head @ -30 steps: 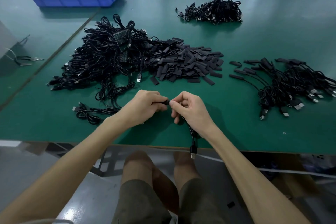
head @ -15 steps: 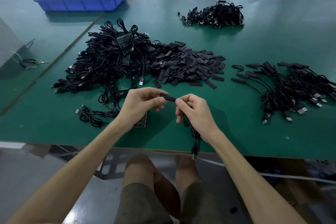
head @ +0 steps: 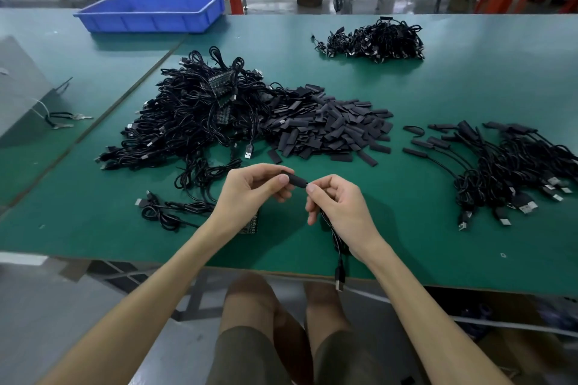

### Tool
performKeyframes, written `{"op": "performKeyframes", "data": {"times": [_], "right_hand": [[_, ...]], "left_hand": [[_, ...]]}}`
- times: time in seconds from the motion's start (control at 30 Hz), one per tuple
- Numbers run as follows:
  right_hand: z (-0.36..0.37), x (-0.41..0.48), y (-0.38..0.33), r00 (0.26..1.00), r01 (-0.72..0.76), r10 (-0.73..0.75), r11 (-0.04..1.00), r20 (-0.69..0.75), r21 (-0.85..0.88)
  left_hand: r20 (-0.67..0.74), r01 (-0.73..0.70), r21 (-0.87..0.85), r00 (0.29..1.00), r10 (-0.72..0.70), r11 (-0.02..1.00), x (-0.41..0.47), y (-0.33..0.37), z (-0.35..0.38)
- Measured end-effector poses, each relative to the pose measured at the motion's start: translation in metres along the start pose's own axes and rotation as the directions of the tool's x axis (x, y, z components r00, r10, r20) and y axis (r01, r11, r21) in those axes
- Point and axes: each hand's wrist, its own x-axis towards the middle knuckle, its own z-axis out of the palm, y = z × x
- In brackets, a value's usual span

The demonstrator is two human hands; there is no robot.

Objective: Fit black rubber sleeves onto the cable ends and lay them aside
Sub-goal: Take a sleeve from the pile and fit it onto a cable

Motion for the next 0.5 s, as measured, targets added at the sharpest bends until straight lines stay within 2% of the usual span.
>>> {"op": "performKeyframes", "data": {"times": [0.1, 0.23, 0.5], "right_hand": [[0.000, 0.000, 0.000, 1.000, -0.011, 0.011, 1.000, 0.007, -0.023], [0.001, 0.000, 0.001, 1.000, -0.021, 0.022, 0.998, 0.015, -0.067], [0.002, -0.002, -0.004, 1.000, -0.013, 0.012, 0.998, -0.012, -0.067]], "left_hand": [[-0.032, 0.039, -0.017, 0.999, -0.040, 0.999, 0.001, -0.003, 0.000], [-0.159, 0.074, -0.084, 0.983, -0.087, 0.994, 0.006, -0.002, 0.007], [-0.179, 0.113, -0.116, 0.975, -0.133, 0.987, 0.019, 0.004, 0.022]]}}
